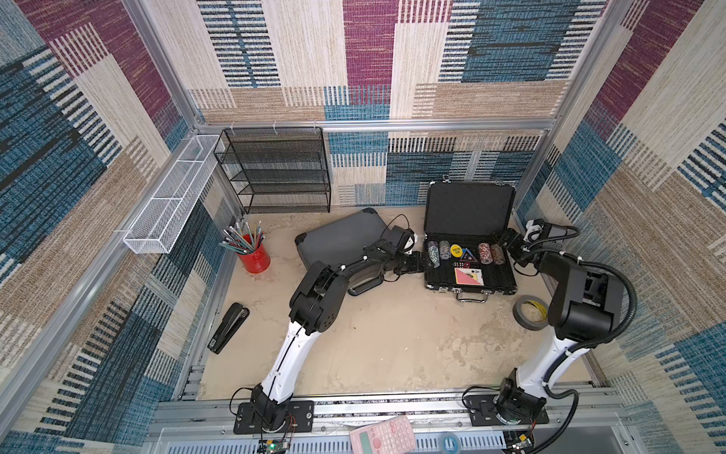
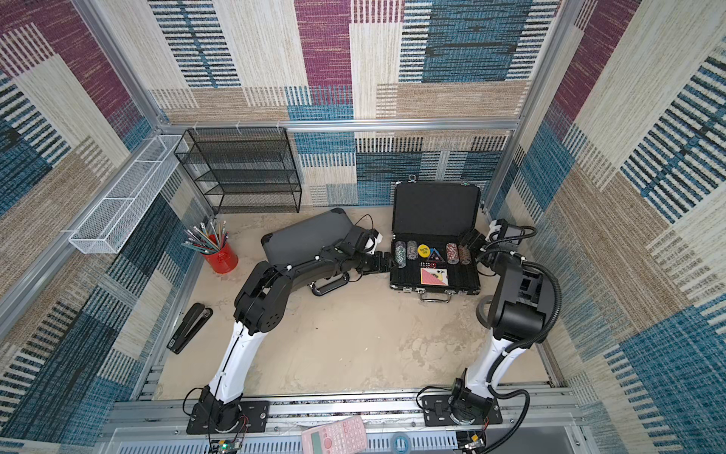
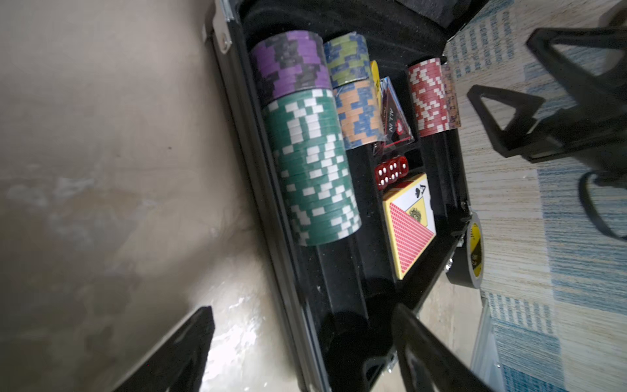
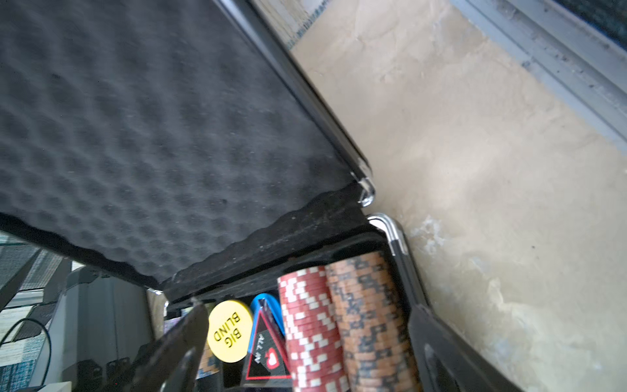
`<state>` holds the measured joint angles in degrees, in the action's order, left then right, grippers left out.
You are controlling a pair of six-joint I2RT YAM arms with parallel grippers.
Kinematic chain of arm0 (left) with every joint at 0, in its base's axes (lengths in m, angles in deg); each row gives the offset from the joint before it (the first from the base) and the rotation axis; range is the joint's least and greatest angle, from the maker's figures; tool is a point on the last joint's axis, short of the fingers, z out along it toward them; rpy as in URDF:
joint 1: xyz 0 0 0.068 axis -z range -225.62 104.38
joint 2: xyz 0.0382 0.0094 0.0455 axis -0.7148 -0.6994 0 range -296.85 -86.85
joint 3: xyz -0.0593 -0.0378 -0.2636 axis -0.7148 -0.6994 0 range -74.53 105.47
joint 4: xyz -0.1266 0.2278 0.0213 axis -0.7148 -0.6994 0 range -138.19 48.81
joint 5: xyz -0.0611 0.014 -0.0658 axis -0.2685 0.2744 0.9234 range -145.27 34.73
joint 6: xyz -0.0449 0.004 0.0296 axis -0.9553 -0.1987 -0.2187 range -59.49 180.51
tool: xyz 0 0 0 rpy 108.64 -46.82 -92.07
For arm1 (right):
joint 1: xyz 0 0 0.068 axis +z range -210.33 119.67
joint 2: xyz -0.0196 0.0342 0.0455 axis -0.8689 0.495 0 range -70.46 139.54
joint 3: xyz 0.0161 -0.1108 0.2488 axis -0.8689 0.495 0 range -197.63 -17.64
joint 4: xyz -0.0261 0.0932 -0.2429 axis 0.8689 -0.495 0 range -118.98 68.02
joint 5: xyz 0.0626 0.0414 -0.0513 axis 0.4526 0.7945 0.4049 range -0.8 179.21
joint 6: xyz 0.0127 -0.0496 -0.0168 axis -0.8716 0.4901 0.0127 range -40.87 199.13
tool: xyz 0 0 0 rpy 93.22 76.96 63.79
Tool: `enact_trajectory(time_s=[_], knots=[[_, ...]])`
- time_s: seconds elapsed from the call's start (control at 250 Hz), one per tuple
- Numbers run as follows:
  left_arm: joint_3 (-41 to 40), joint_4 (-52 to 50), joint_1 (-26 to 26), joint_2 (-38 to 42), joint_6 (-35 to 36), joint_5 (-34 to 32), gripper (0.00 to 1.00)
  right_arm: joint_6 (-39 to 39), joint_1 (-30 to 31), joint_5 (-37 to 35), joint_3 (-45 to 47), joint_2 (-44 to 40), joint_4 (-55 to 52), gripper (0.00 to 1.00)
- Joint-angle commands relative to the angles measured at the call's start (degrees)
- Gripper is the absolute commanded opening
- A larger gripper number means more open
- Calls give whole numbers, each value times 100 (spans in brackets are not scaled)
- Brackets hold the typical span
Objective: Open the poker set cases
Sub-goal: Move the poker set case to the center of the board.
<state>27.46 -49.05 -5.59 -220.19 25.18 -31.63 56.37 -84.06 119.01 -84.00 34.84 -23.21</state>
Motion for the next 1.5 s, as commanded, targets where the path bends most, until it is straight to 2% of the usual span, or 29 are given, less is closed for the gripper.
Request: enact_trajectory(time_s=[0.0,0.224,0.392,0.64,0.856,1.256,1.496], knots=[[-182,-68,-9,238,283,-405,88,-179,2,91,125,-257,388,95],[-945,461,4,922,274,-783,99,-357,37,408,729,-892,982,95],[-1504,793,55,1404,307,-1158,99,-489,187,521,1350,-1447,1627,92],[-2426,1356,152,2140,307,-1848,99,-509,954,281,2107,-2387,2352,90],[-3184,1635,180,2872,460,-2498,99,-609,1663,2,2464,-2826,2774,88],[-4312,1612,163,4081,570,-3700,99,-708,3013,-358,2325,-2324,3303,87],[-4815,1476,-95,4676,486,-3923,99,-734,3623,-365,1827,-1485,3482,86]])
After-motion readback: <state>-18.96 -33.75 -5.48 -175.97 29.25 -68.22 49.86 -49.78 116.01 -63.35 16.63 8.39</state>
